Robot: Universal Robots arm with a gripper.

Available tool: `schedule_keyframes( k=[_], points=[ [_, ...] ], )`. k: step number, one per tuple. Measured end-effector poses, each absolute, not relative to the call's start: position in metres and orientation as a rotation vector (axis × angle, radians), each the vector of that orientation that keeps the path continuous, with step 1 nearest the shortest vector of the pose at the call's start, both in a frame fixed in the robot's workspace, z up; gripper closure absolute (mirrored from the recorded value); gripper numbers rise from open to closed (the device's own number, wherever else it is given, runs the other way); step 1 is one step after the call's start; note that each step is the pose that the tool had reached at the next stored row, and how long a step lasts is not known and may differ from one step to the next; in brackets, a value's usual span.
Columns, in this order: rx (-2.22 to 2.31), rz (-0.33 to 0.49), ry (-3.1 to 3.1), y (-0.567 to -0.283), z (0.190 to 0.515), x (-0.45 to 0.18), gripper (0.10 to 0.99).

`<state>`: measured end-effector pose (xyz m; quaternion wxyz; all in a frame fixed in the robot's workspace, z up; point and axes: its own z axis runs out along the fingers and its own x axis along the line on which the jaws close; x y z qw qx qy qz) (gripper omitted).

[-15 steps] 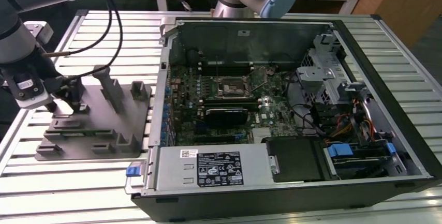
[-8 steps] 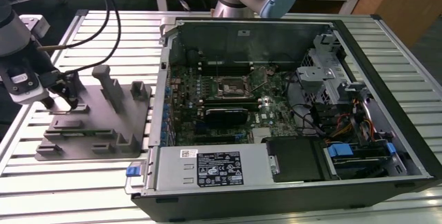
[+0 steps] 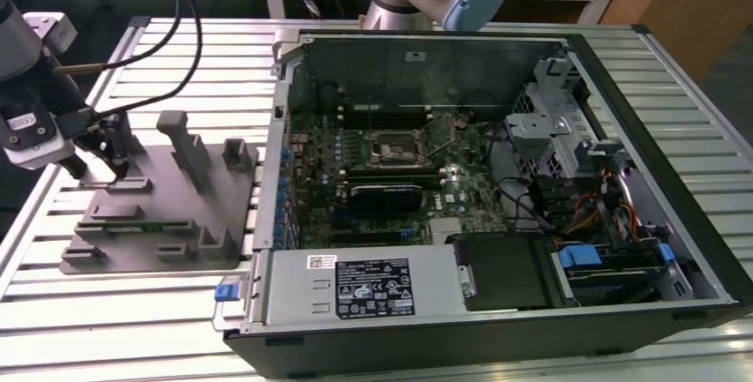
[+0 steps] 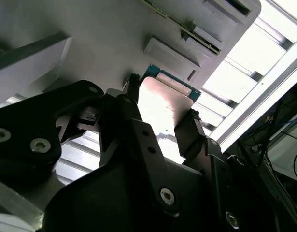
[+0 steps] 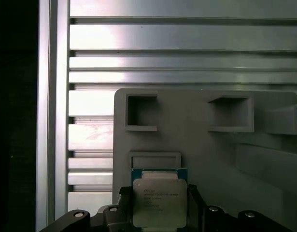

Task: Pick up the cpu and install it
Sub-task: 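Pick up the cpu and move it towards the insertion slot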

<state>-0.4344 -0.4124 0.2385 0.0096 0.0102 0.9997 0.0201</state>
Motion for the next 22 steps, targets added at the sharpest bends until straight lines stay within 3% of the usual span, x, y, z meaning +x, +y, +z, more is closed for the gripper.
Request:
schedule_keyframes(
  k=[22],
  points=[
    [0.031,0.063,3.106,-0.412,0.274,-0.435,0.545]
  ],
)
